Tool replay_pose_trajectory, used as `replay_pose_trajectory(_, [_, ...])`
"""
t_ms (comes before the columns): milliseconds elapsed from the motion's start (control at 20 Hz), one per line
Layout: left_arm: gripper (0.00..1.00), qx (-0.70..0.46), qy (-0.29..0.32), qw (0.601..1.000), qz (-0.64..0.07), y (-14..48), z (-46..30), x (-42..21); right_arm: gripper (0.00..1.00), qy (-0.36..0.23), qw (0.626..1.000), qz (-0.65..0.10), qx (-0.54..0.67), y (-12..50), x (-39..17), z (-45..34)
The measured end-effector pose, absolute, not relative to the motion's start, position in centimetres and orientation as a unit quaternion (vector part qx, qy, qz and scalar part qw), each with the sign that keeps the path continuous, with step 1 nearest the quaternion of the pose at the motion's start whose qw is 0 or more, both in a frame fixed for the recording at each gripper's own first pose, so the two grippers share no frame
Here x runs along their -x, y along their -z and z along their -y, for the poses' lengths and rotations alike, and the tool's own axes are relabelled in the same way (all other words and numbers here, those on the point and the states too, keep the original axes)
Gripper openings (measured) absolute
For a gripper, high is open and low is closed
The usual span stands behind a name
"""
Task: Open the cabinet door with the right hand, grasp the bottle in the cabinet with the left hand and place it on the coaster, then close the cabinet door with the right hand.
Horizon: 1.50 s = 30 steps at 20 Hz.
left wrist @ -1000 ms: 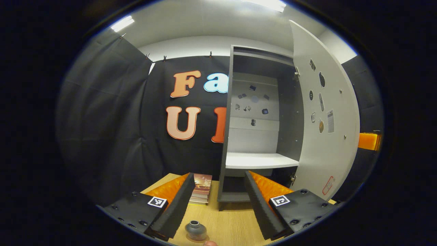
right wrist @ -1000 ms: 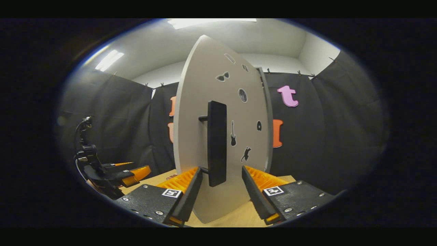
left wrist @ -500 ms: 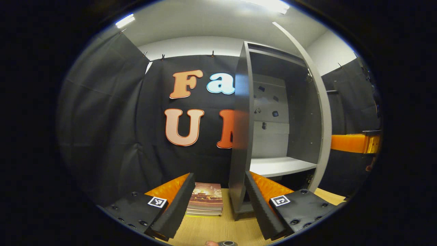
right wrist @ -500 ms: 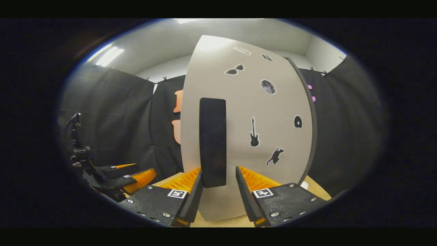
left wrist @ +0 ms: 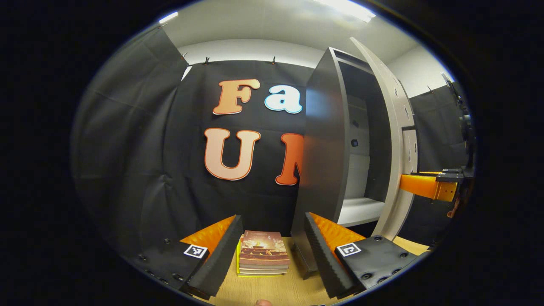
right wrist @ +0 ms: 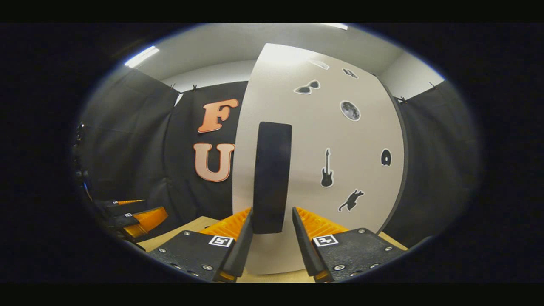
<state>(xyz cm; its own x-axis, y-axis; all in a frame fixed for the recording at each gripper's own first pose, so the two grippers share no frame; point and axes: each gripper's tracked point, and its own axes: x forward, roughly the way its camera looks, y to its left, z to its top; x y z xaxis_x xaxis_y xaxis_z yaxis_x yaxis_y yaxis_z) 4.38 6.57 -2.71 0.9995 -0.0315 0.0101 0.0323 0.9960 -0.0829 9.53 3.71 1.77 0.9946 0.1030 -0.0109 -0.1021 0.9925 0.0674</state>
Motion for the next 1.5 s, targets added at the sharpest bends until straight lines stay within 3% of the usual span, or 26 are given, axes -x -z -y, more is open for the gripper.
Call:
replay_pose_trajectory(300, [0.95, 0.041, 0.02, 0.999, 0.002, 3.4, -5.9, -4.6, 0.55, -0.081, 0.992, -0.025, -0.095, -1.1, -10.9, -4.7])
replay_pose_trajectory(650, [0.94, 0.043, -0.011, 0.999, -0.009, 4.5, -6.8, -4.1, 0.56, -0.08, 0.993, -0.022, -0.087, -0.8, -12.1, -4.9])
replay_pose_trajectory(850, [0.94, 0.043, -0.032, 0.998, -0.012, 4.9, -7.4, -3.4, 0.64, -0.098, 0.989, -0.023, -0.112, -0.6, -12.6, -5.2])
replay_pose_trajectory(1100, [0.94, 0.032, -0.055, 0.998, -0.016, 5.1, -7.8, -2.8, 0.84, -0.102, 0.989, -0.02, -0.102, -0.1, -13.8, -5.7])
replay_pose_trajectory(1500, [0.94, 0.029, -0.075, 0.997, -0.017, 4.9, -7.6, -1.9, 0.89, -0.104, 0.989, -0.018, -0.101, 0.0, -13.7, -5.4])
